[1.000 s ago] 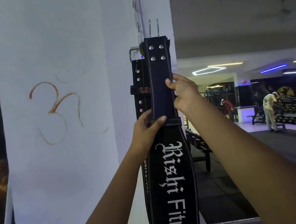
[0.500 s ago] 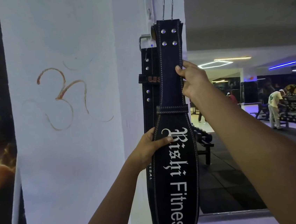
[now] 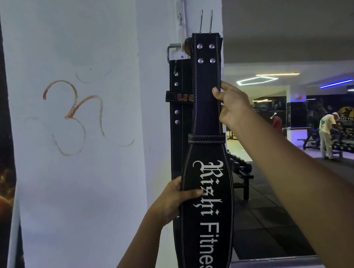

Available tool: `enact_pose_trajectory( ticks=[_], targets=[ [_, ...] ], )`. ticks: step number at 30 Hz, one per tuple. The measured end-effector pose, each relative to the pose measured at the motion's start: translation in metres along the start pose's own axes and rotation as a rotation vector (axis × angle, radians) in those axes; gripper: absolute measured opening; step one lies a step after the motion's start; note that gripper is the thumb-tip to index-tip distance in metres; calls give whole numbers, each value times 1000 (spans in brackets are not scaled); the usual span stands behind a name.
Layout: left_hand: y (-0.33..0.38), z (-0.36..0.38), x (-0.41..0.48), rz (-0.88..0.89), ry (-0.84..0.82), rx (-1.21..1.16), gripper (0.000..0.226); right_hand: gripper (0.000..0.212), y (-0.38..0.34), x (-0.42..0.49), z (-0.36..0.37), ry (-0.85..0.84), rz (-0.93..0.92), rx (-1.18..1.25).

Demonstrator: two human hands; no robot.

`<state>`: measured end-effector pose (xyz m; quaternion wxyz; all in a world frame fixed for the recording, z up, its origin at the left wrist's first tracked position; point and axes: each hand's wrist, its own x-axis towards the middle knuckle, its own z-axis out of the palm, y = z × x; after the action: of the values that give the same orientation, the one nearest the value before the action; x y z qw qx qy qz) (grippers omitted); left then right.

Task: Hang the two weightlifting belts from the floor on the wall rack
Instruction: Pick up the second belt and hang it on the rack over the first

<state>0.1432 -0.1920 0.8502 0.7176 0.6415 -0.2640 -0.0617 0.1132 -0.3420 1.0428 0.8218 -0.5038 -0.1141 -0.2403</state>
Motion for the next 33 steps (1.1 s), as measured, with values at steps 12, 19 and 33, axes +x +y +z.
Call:
enact_pose_trajectory(
  ticks=[12,19,33],
  targets=[
    [-12,-5,-3,-44,-72,-6,39,37,-8,1,-4,14,-6,38],
    [95,29,37,275,94,43,58,38,0,-5,-1,3,-26,3],
    [152,51,76,517,263,-188,30,28,78,-54,-68,-186,-165,-416]
  ],
)
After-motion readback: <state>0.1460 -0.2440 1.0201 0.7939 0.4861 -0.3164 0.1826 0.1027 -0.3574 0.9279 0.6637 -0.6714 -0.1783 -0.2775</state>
